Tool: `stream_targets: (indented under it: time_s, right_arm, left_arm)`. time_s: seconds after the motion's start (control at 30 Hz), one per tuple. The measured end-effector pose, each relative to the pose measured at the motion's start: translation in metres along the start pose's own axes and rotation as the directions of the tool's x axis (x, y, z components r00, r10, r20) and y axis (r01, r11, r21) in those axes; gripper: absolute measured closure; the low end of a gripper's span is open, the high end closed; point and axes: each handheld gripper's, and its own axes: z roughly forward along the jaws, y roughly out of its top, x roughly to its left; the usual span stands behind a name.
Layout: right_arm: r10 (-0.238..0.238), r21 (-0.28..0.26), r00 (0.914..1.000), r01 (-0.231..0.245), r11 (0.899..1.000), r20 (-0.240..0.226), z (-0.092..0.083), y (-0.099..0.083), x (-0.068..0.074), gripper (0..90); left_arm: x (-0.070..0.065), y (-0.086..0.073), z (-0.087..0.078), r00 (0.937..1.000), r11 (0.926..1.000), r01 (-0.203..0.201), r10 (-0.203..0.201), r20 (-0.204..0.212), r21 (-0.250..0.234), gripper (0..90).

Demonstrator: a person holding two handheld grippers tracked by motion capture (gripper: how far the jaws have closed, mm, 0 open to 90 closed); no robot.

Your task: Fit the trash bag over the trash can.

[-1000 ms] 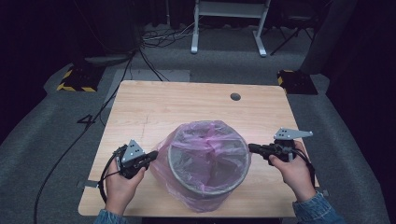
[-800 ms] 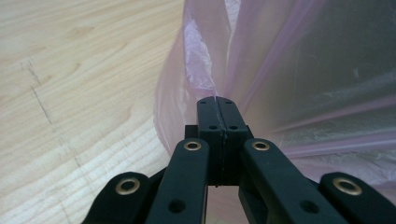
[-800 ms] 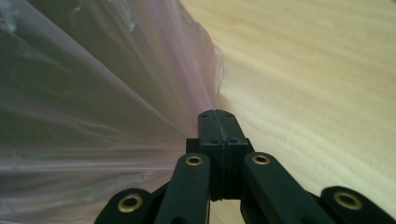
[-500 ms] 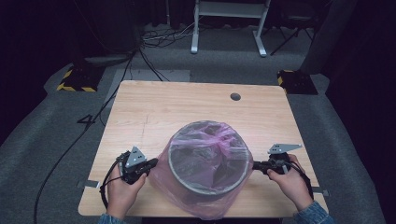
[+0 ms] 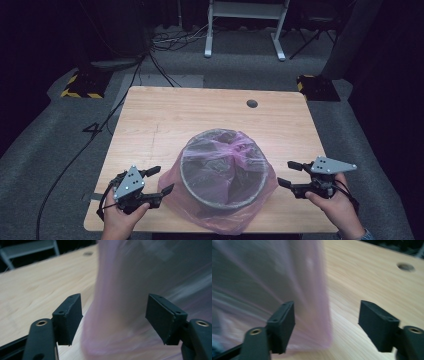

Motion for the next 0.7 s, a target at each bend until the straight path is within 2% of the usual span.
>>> stream_targets:
  time_s: [0.07, 0.17, 0.2, 0.23, 0.27, 0.3, 0.33, 0.43, 0.47, 0.5, 0.63, 0.67, 0.7]
  right_arm:
    - [-0.049, -0.006, 0.9981, 0.049, 0.999, -0.036, 0.001, 0.008, 0.012, 22.0]
    - [-0.104, 0.014, 0.9913, 0.105, 0.994, -0.081, 0.013, 0.014, 0.024, 25.4]
    - [-0.114, 0.021, 0.9903, 0.116, 0.993, -0.080, 0.018, 0.016, 0.026, 29.6]
    - [-0.121, 0.026, 0.9897, 0.123, 0.992, -0.078, 0.022, 0.017, 0.026, 42.3]
    - [-0.122, 0.038, 0.9884, 0.126, 0.991, -0.091, 0.025, 0.017, 0.026, 55.3]
    - [-0.108, 0.042, 0.9882, 0.113, 0.993, -0.108, 0.028, 0.017, 0.025, 61.3]
    - [-0.102, 0.044, 0.9883, 0.107, 0.993, -0.114, 0.031, 0.018, 0.024, 71.8]
    - [-0.083, 0.041, 0.9885, 0.089, 0.995, -0.127, 0.034, 0.017, 0.023, 88.1]
    - [-0.073, 0.042, 0.9898, 0.079, 0.996, -0.122, 0.035, 0.016, 0.022, 89.7]
    - [-0.068, 0.041, 0.9904, 0.074, 0.996, -0.120, 0.036, 0.015, 0.021, 90.0]
    - [-0.034, 0.050, 0.9902, 0.041, 0.998, -0.136, 0.043, 0.006, 0.019, 90.0]
    - [-0.023, 0.054, 0.9887, 0.032, 0.998, -0.148, 0.046, 0.002, 0.019, 90.0]
    - [-0.015, 0.064, 0.9870, 0.026, 0.998, -0.160, 0.049, -0.001, 0.019, 90.0]
  left_arm:
    - [-0.003, 0.006, 0.005, 0.9995, 0.9998, -0.019, 0.019, 0.024, 0.010, 23.2]
    - [-0.001, 0.009, 0.019, 0.9991, 0.9966, -0.030, 0.027, 0.034, 0.077, 22.2]
    - [0.000, 0.009, 0.024, 0.9990, 0.9953, -0.031, 0.027, 0.037, 0.092, 22.4]
    - [0.001, 0.010, 0.028, 0.9985, 0.9948, -0.032, 0.028, 0.046, 0.096, 24.0]
    - [0.001, 0.010, 0.031, 0.9976, 0.9942, -0.031, 0.024, 0.065, 0.103, 29.3]
    - [0.001, 0.011, 0.033, 0.9957, 0.9921, -0.037, 0.027, 0.089, 0.119, 39.8]
    - [0.001, 0.012, 0.034, 0.9936, 0.9914, -0.040, 0.026, 0.110, 0.124, 53.8]
    - [0.000, 0.011, 0.036, 0.9916, 0.9870, -0.043, 0.023, 0.128, 0.155, 85.6]
    - [0.000, 0.010, 0.037, 0.9922, 0.9848, -0.043, 0.022, 0.122, 0.168, 89.7]
    - [0.001, 0.008, 0.037, 0.9927, 0.9834, -0.035, 0.014, 0.120, 0.178, 90.0]
    - [0.002, -0.006, 0.042, 0.9872, 0.9773, 0.003, -0.037, 0.155, 0.212, 90.0]
    - [0.002, -0.010, 0.044, 0.9864, 0.9729, 0.003, -0.041, 0.159, 0.231, 90.0]
    - [0.001, -0.014, 0.047, 0.9884, 0.9691, -0.004, -0.033, 0.148, 0.247, 90.0]
